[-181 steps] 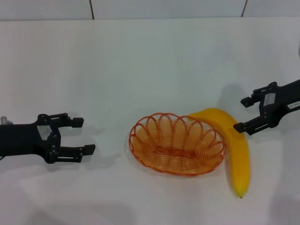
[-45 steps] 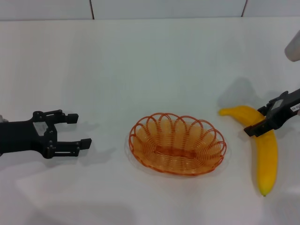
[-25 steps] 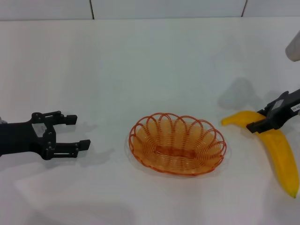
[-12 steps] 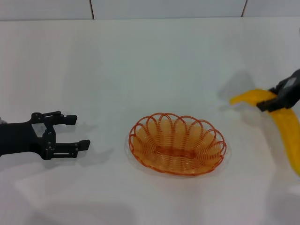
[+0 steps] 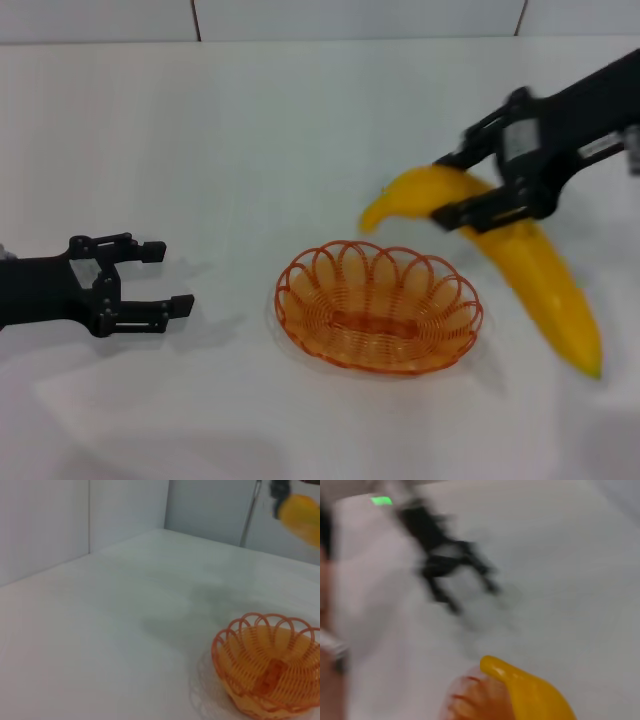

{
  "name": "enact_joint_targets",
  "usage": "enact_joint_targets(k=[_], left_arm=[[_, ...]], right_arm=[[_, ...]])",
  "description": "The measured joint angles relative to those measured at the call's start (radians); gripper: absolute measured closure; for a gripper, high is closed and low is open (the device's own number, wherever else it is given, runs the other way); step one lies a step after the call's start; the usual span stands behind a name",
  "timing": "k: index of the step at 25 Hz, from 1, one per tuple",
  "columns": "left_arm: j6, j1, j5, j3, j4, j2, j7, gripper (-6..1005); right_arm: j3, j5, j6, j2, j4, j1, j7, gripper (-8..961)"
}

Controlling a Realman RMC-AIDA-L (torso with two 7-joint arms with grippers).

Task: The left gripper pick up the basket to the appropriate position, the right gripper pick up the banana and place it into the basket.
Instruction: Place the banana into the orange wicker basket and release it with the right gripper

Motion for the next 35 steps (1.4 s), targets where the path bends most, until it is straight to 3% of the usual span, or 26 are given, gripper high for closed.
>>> enact_joint_targets(k=[5, 9, 13, 17, 32, 35], left_arm=[[0.0, -0.006, -0.002, 0.0, 0.0, -0.002, 0.003, 131], [0.0, -0.012, -0.003, 0.0, -0.002, -0.002, 0.003, 131], [0.0, -0.013, -0.003, 0.0, -0.003, -0.002, 0.003, 131], [-0.002, -0.016, -0.003, 0.0, -0.003, -0.003, 0.004, 131], [-0.012, -0.025, 0.0, 0.0, -0.026, 0.0, 0.004, 131], [-0.012, -0.026, 0.0, 0.0, -0.026, 0.0, 0.004, 131]], right_arm=[[-0.194, 0.066, 0.062, 0.007, 0.06, 0.033, 0.005, 434], [-0.355, 0.083, 0.193, 0.009, 0.191, 0.086, 0.011, 433], [-0.445, 0.075, 0.277, 0.009, 0.311, 0.133, 0.019, 432], [-0.462, 0.071, 0.301, 0.009, 0.371, 0.16, 0.019, 431], [-0.465, 0.08, 0.327, 0.009, 0.396, 0.169, 0.016, 427], [-0.463, 0.078, 0.363, 0.008, 0.477, 0.204, 0.014, 426]])
